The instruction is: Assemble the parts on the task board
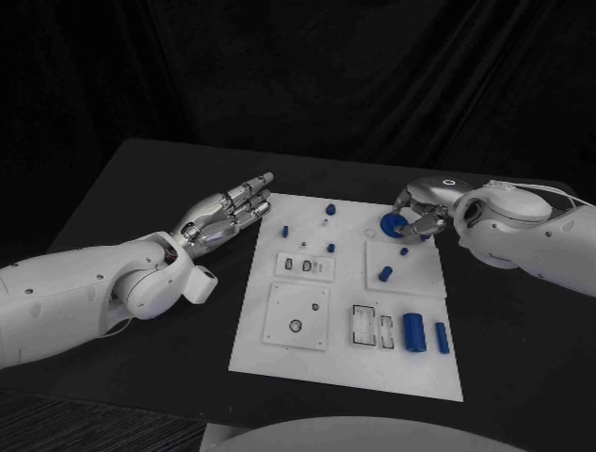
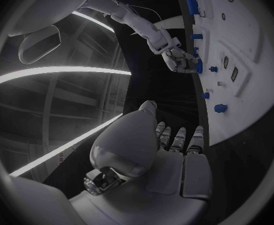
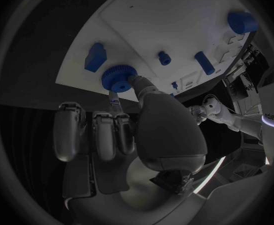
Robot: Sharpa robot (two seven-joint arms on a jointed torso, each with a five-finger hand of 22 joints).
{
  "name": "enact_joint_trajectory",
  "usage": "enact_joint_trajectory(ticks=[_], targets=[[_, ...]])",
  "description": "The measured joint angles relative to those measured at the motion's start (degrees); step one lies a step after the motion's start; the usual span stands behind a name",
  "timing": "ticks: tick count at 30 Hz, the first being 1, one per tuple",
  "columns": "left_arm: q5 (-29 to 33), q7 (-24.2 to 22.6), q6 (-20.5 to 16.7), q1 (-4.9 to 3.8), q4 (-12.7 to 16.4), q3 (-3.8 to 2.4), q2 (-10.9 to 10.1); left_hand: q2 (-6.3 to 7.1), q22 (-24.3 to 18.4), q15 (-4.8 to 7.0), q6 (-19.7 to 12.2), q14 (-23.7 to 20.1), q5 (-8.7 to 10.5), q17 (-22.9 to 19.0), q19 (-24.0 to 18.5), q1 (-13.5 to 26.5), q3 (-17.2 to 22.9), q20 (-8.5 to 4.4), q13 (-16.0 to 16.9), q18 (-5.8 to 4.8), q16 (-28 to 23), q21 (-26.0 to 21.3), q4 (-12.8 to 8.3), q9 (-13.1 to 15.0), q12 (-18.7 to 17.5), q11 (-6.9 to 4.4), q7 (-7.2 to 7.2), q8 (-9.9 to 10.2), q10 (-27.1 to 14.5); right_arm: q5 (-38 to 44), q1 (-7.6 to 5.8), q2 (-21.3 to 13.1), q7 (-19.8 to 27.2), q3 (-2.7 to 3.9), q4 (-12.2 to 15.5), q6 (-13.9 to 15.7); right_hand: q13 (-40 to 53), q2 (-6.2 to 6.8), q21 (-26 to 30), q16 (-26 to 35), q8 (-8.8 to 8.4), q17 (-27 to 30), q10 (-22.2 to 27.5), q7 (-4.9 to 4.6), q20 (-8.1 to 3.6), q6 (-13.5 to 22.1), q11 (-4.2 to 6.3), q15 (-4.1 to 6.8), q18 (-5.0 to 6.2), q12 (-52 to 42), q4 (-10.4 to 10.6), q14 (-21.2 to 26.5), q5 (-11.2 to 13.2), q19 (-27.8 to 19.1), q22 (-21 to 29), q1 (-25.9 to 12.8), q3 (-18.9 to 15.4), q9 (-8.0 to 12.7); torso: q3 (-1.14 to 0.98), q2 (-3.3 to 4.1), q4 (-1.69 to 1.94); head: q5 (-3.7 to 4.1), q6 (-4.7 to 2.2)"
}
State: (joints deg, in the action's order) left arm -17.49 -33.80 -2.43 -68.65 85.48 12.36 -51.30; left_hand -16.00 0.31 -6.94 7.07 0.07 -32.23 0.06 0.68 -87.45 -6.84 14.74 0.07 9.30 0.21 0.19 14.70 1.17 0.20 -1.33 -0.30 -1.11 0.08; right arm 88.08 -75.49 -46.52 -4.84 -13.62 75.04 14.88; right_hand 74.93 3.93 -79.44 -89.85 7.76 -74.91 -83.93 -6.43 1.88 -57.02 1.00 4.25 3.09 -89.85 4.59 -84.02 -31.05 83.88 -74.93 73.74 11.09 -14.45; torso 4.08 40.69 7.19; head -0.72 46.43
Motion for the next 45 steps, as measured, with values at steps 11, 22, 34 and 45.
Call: enact_joint_trajectory(ticks=[11,22,34,45], targets=[[-0.01,0.17,0.02,0.00,0.25,0.00,-0.29,0.00,-0.01,-0.15,0.21,-0.15,0.00,0.02,0.00,0.00,0.16,0.00,-0.02,0.00,0.00,0.00,-0.16,0.00,0.00,0.27,0.21,0.00,-0.15,0.13,-2.47,-2.33,0.07,0.00,6.38,0.16,-0.01,0.78,0.00,0.00,-0.26,0.00,-0.01,-0.53,1.00,-0.51,-1.02,-0.99,0.01,0.00,-0.32,-0.03,-3.02,0.17,0.01,-0.77,0.49,0.01,0.04,0.02,0.00,0.02,0.31],[-0.01,0.33,0.02,0.00,0.36,0.00,-0.21,0.00,-0.01,-0.15,0.21,-0.15,0.00,0.03,0.00,0.00,0.16,0.00,-0.01,0.00,0.00,0.00,-0.16,0.00,0.00,0.27,0.20,0.00,-0.15,0.19,-3.77,-0.05,0.41,0.00,8.51,-0.24,-0.01,1.77,0.00,0.00,-1.90,0.00,-0.19,-0.55,1.41,-0.52,-1.61,-1.40,0.01,0.00,0.66,-0.02,-5.29,0.16,0.01,-0.97,2.69,0.01,0.07,0.06,0.20,0.29,0.39],[-0.01,0.39,0.06,0.00,0.01,0.00,0.26,0.00,-0.01,-0.14,0.21,-0.15,0.00,0.02,0.00,0.00,0.16,0.00,0.00,0.00,0.00,0.00,-0.16,0.00,0.00,0.27,0.21,0.00,-0.15,0.23,-3.77,6.93,1.09,-0.02,2.96,-0.64,-0.02,2.35,0.00,0.00,-2.62,0.00,0.00,-0.86,1.61,-0.84,-1.84,-1.52,0.02,0.00,1.17,0.09,-5.55,-0.04,0.02,-1.60,3.88,0.01,0.03,0.06,0.35,0.54,0.18],[-0.01,0.40,0.14,0.01,-0.39,0.00,0.66,0.00,0.02,-0.14,0.21,-0.15,0.00,-0.01,-0.01,0.00,0.15,-0.01,0.02,0.00,0.00,0.00,-0.16,0.00,0.00,0.26,0.20,0.00,-0.16,0.24,-2.75,11.58,1.26,0.00,-0.98,-0.75,-0.02,2.50,0.35,0.00,-3.79,0.00,-0.09,-1.27,2.02,-1.25,-2.55,-2.12,0.02,0.00,0.85,0.07,-5.98,-0.04,0.03,-1.75,4.98,0.01,0.01,0.08,0.72,0.62,0.08]])
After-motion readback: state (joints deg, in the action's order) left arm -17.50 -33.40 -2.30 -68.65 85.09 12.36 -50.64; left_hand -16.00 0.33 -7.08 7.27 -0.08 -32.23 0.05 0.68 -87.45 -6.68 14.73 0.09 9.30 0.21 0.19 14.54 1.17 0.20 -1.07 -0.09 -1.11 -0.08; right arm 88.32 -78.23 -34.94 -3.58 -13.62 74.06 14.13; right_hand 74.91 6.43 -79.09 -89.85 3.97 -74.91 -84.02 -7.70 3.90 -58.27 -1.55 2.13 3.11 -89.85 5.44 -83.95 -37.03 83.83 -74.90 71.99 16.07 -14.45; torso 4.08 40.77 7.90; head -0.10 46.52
